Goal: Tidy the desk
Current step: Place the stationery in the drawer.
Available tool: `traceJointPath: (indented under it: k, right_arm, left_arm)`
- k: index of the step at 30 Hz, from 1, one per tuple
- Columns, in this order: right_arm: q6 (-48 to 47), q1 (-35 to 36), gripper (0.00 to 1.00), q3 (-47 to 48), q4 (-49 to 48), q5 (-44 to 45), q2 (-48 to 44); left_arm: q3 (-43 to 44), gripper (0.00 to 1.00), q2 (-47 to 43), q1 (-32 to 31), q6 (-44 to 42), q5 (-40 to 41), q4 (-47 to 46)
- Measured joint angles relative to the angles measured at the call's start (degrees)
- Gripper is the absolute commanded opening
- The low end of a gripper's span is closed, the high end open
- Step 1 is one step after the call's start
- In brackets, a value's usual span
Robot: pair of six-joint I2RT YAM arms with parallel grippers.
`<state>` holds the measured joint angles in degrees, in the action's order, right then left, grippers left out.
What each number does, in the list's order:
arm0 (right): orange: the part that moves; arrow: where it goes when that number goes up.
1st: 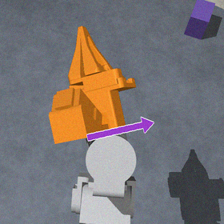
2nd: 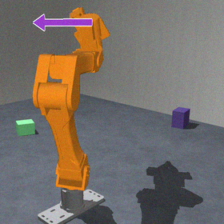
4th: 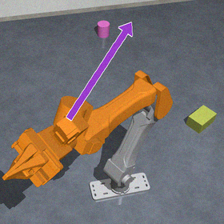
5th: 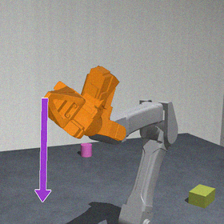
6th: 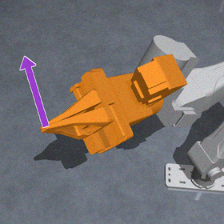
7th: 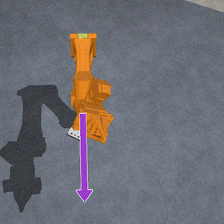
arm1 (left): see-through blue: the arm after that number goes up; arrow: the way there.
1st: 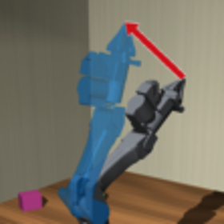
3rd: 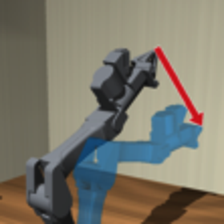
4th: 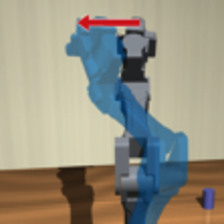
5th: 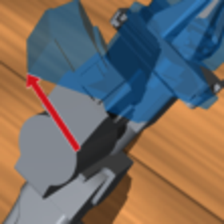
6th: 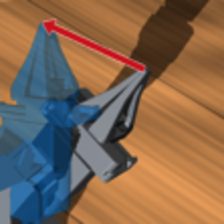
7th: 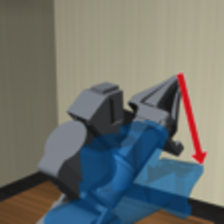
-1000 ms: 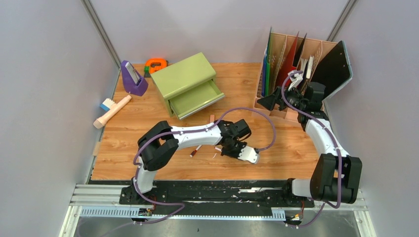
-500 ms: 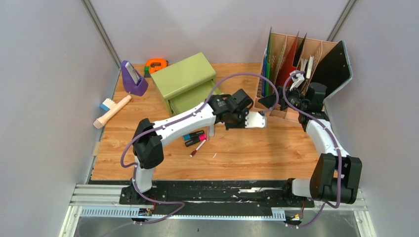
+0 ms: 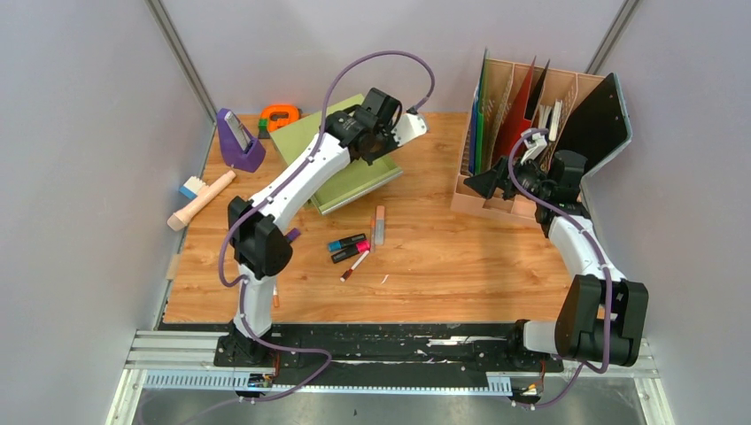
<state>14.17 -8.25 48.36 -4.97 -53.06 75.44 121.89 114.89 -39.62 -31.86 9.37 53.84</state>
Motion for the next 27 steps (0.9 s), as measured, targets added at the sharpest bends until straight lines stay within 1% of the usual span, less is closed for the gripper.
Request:
traceJointPath:
  k: [2,3,4,5,6,7,8,9,10,11,13,15,20,25,27]
  right_arm:
    - [0.2,-0.1,0.93,0.0,-0.1,0.0,0.0]
    - [0.3,-0.1,0.93,0.0,-0.1,0.0,0.0]
    - [0.4,-0.1,0.93,-0.1,-0.2,0.0,0.0]
    - [0.4,-0.1,0.93,-0.2,-0.3,0.0,0.0]
    - [0.5,-0.1,0.93,-0.3,-0.5,0.0,0.0]
    - [0.6,-0.1,0.93,-0.5,-0.5,0.0,0.0]
    - [0.6,-0.1,0.93,-0.5,-0.5,0.0,0.0]
    - [0.7,-0.1,0.93,-0.6,-0.5,0.0,0.0]
    - [0.7,-0.1,0.93,-0.6,-0.5,0.0,0.0]
    - [0.8,-0.1,0.93,-0.6,-0.5,0.0,0.0]
    - [0.8,-0.2,0.93,-0.7,-0.5,0.0,0.0]
    - [0.8,-0.2,0.94,-0.7,-0.5,0.0,0.0]
    - [0.8,-0.2,0.94,-0.7,-0.5,0.0,0.0]
    - [0.8,-0.2,0.94,-0.7,-0.7,0.0,0.0]
    - [0.8,-0.2,0.94,-0.7,-1.0,0.0,0.0]
  left_arm:
    - [0.1,0.15,2.0,1.5,0.7,0.9,0.2]
    - [0.1,0.17,3.0,2.1,1.0,1.2,0.2]
    - [0.0,0.22,4.3,2.7,1.4,1.3,0.4]
    - [-0.2,0.26,5.2,3.0,1.8,1.3,0.4]
    - [-0.6,0.33,6.1,3.4,2.2,1.2,0.4]
    - [-1.0,0.37,6.6,3.7,2.4,1.2,0.5]
    - [-1.7,0.45,6.9,3.8,2.6,1.0,0.5]
    - [-2.4,0.48,7.0,4.0,3.1,1.0,0.5]
    - [-3.0,0.55,7.0,4.0,3.3,0.8,0.6]
    - [-3.3,0.58,7.0,4.1,3.7,0.7,0.5]
    - [-4.0,0.68,7.0,4.1,4.3,0.7,0.0]
    - [-5.0,0.72,6.8,4.1,4.8,0.6,-0.7]
    - [-9.7,0.79,4.3,4.3,5.2,-0.3,-4.1]
    - [-15.0,0.83,-2.7,4.6,5.1,-4.2,-5.9]
    - [-18.0,0.84,-7.1,4.3,4.9,-6.6,-6.1]
